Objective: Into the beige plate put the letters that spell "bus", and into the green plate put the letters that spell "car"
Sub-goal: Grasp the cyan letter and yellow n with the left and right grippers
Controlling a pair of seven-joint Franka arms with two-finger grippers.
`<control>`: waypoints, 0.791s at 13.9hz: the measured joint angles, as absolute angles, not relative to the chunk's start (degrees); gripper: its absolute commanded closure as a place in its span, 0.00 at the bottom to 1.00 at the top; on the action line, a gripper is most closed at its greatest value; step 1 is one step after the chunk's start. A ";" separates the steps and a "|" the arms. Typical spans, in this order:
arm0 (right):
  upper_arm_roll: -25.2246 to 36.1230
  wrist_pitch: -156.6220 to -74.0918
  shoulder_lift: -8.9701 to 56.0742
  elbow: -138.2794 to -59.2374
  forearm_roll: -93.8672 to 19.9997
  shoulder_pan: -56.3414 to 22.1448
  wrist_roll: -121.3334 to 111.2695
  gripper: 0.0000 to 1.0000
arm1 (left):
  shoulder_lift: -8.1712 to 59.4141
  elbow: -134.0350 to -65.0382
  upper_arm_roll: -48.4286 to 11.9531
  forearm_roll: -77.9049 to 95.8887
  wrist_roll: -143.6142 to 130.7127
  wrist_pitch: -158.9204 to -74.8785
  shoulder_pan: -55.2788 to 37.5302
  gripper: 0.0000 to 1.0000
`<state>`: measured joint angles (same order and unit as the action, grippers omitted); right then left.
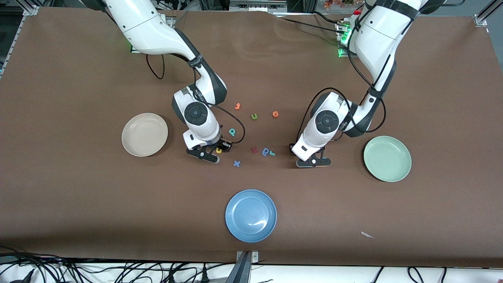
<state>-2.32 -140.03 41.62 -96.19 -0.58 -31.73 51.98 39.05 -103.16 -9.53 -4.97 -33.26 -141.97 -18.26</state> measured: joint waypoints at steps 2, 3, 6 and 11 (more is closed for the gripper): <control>-2.32 -140.05 41.76 -96.19 -0.57 -31.74 51.98 0.68 | 39.01 -103.12 -9.48 -4.97 -33.26 -141.96 -18.26 0.58; -2.31 -140.05 41.79 -96.19 -0.57 -31.74 51.98 0.69 | 38.98 -103.08 -9.43 -4.97 -33.26 -141.95 -18.26 0.61; -2.22 -140.08 41.83 -96.19 -0.46 -31.74 51.96 0.70 | 38.97 -103.08 -9.37 -4.98 -33.26 -141.91 -18.26 0.70; -2.15 -139.68 41.94 -95.92 -0.30 -31.74 51.62 0.81 | 38.86 -103.08 -9.27 -4.98 -33.26 -141.81 -18.26 0.82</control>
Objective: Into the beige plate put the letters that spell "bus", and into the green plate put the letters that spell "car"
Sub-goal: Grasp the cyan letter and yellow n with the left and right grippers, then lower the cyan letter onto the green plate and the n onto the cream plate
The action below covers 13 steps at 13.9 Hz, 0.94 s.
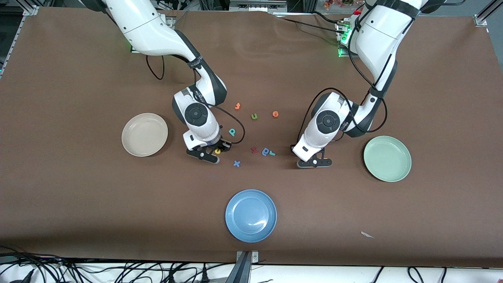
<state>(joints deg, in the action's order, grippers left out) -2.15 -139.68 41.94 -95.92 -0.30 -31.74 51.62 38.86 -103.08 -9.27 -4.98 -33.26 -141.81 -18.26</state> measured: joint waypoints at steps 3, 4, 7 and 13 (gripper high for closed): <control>-1.00 -134.72 40.42 -94.65 -0.23 -31.75 51.42 0.81 | 38.86 -103.05 -9.27 -4.98 -33.26 -141.79 -18.23 0.87; -0.27 -131.91 39.26 -94.24 -0.23 -31.73 51.11 0.81 | 38.86 -103.00 -9.27 -4.98 -33.26 -141.76 -18.20 0.87; 2.90 -120.63 34.87 -94.04 -0.21 -31.68 48.10 0.81 | 38.64 -100.95 -8.79 -4.98 -33.26 -137.55 -17.56 0.87; 12.67 -115.24 27.03 -104.39 -0.32 -31.16 36.02 0.81 | 35.74 -92.02 -8.47 -4.98 -23.70 -117.32 -10.12 0.88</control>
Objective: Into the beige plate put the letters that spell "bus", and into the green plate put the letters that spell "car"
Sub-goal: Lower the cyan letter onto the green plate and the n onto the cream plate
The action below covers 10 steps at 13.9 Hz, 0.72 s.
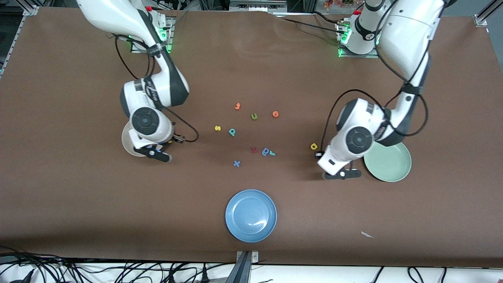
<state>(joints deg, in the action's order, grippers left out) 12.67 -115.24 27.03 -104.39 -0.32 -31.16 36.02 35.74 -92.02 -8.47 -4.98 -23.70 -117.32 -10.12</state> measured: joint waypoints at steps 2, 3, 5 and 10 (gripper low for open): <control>16.64 -118.95 25.42 -110.49 -0.91 -30.98 29.68 0.79 | 35.30 -91.96 -8.30 -5.02 -16.96 -114.74 -6.35 0.88; 18.45 -121.83 24.99 -113.66 -2.20 -30.82 26.43 0.80 | 35.18 -91.96 -8.24 -5.06 -12.71 -113.57 -3.98 0.88; 20.58 -129.05 24.75 -120.10 -6.07 -30.60 21.38 0.36 | 34.75 -92.00 -8.20 -5.09 -4.01 -112.35 1.40 0.87; 20.61 -132.36 23.68 -123.38 -7.33 -30.94 20.54 0.01 | 32.33 -96.41 -8.32 -7.07 3.51 -116.12 8.49 0.86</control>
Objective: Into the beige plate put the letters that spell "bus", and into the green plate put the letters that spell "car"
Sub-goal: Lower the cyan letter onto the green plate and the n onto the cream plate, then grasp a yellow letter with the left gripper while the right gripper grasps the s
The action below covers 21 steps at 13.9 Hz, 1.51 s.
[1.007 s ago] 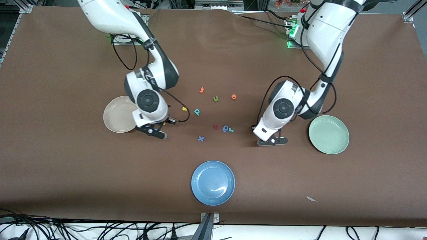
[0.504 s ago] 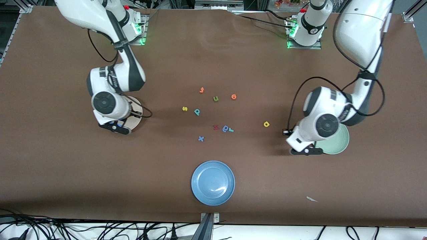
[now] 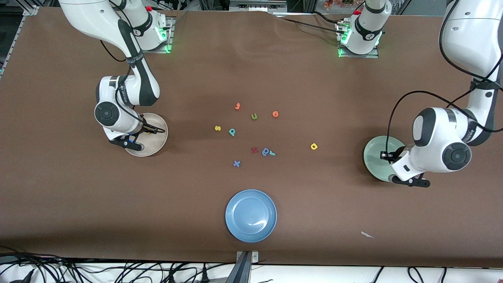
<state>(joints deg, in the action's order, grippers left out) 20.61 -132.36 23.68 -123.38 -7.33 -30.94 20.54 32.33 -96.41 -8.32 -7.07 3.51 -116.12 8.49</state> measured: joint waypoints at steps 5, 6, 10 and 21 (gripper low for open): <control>14.98 -124.49 20.15 -116.80 -7.98 -31.70 36.01 0.02 | 26.21 -111.78 -8.38 -7.13 3.65 -132.48 11.56 0.24; 12.34 -124.51 20.08 -115.79 -7.99 -31.92 42.50 0.02 | 25.83 -113.28 -8.40 -7.13 3.65 -134.16 11.77 0.00; 4.51 -128.82 21.29 -114.86 -8.04 -33.34 63.74 0.06 | 24.72 -113.92 -8.82 -7.13 3.60 -133.82 11.80 0.00; 1.25 -144.39 31.14 -114.83 -8.04 -39.41 87.59 0.30 | 29.61 -111.81 -17.98 -4.43 -31.03 -139.15 1.84 0.03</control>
<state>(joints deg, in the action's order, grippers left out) 1.25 -144.39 31.14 -114.83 -8.04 -39.41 87.59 29.61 -111.81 -17.98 -4.43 -31.03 -139.15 1.84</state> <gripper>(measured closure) 0.233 0.009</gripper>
